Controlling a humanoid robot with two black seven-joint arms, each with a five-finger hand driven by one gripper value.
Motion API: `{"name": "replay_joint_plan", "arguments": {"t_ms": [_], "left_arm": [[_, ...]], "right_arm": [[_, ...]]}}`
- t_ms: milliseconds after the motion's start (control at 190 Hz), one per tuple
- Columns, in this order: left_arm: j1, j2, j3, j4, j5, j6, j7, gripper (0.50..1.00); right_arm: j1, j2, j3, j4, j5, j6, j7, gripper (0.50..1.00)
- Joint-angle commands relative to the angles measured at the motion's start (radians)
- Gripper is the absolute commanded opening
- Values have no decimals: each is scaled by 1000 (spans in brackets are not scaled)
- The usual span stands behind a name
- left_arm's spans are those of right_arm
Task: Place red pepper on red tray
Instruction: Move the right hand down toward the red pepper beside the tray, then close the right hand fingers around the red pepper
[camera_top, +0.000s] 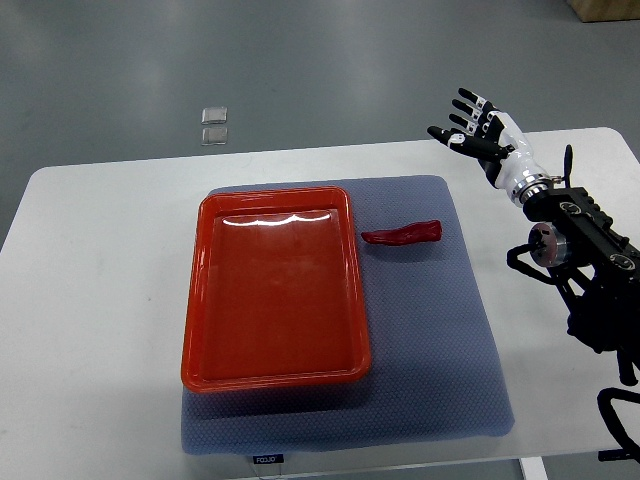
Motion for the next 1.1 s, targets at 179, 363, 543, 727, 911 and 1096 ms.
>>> {"name": "replay_joint_plan", "arguments": {"t_ms": [179, 363, 543, 727, 911, 1096], "left_arm": [[0, 0, -1, 0, -1, 0, 0, 1000], [0, 0, 1, 0, 1, 0, 0, 1000], [0, 0, -1, 0, -1, 0, 0, 1000], [0, 0, 1, 0, 1, 0, 0, 1000], [0, 0, 1, 0, 1, 0, 0, 1000], [0, 0, -1, 0, -1, 0, 0, 1000]], "right_arm": [[19, -51, -133, 19, -56, 0, 7, 913], [85, -127, -345, 64, -124, 0, 18, 913], [126, -169, -531, 131, -210, -5, 18, 911], [160, -212, -696, 184, -406, -3, 15, 913], [218, -272, -845, 222, -532, 3, 9, 911], [264, -292, -914, 222, -553, 1, -27, 909]]}}
